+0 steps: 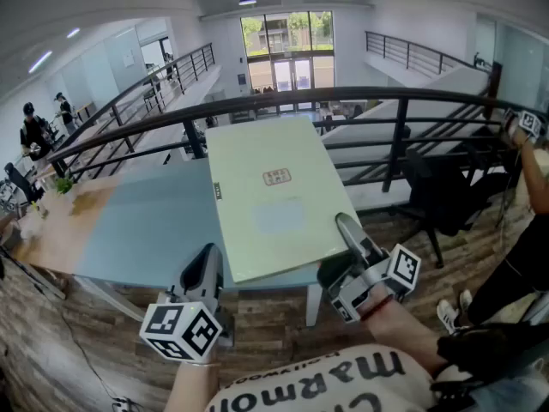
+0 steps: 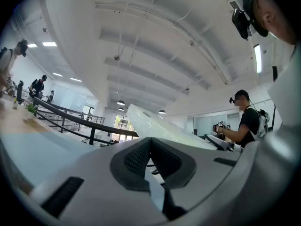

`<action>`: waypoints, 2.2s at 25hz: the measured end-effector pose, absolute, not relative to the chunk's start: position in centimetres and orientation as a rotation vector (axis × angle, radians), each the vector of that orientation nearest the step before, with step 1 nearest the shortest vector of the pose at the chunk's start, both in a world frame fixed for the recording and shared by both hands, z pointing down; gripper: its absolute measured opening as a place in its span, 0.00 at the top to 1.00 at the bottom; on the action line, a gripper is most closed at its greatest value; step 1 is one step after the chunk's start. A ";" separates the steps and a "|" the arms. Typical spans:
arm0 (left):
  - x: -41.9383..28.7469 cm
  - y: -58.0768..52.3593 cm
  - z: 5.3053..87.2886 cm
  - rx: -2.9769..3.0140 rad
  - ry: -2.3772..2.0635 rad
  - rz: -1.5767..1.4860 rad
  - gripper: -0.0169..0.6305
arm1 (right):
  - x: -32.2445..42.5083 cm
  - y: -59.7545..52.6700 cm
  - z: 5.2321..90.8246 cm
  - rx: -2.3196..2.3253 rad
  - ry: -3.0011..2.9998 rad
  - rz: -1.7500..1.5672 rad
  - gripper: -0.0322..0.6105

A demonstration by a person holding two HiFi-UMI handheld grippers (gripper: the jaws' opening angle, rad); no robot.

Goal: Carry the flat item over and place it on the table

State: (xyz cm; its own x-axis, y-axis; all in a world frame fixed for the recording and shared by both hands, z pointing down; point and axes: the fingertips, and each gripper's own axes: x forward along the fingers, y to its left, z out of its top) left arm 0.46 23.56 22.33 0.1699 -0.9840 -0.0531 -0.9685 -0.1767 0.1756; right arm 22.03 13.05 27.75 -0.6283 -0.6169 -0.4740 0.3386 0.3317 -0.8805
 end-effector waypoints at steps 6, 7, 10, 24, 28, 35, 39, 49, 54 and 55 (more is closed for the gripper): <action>-1.2 24.8 22.7 2.292 -1.960 -0.247 0.97 | 20.5 14.5 27.0 -0.215 1.771 -1.419 0.45; -1.3 24.9 22.7 2.290 -1.962 -0.246 0.97 | 20.5 14.4 27.2 -0.215 1.768 -1.421 0.45; -1.4 25.0 22.8 2.285 -1.962 -0.238 0.97 | 20.3 14.4 27.6 -0.209 1.762 -1.432 0.45; -6.2 26.4 25.7 2.287 -1.890 -0.212 0.97 | 14.9 16.1 31.9 -0.227 1.678 -1.503 0.45; -6.3 24.1 25.2 2.319 -1.858 -0.253 0.97 | 14.3 13.6 32.0 -0.231 1.650 -1.519 0.45; -9.6 17.5 24.1 2.336 -1.875 -0.273 0.97 | 11.2 6.4 31.4 -0.236 1.663 -1.514 0.45; -10.5 13.3 23.8 2.326 -1.882 -0.297 0.97 | 10.4 2.0 30.8 -0.222 1.671 -1.510 0.45; -11.6 4.2 23.7 2.353 -1.854 -0.328 0.97 | 8.6 -6.4 31.5 -0.228 1.696 -1.517 0.45; -13.1 0.6 24.7 2.327 -1.843 -0.352 0.97 | 7.6 -9.3 32.7 -0.247 1.682 -1.538 0.45; -13.0 0.0 24.7 2.331 -1.834 -0.350 0.97 | 7.5 -9.9 32.8 -0.257 1.688 -1.541 0.45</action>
State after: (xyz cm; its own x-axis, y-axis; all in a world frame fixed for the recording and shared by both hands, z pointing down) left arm -12.96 -0.04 24.75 0.2231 -0.9709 -0.0869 -0.9347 -0.2383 0.2636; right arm 7.53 -9.89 32.81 -0.6452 -0.6365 -0.4226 0.3630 0.2314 -0.9026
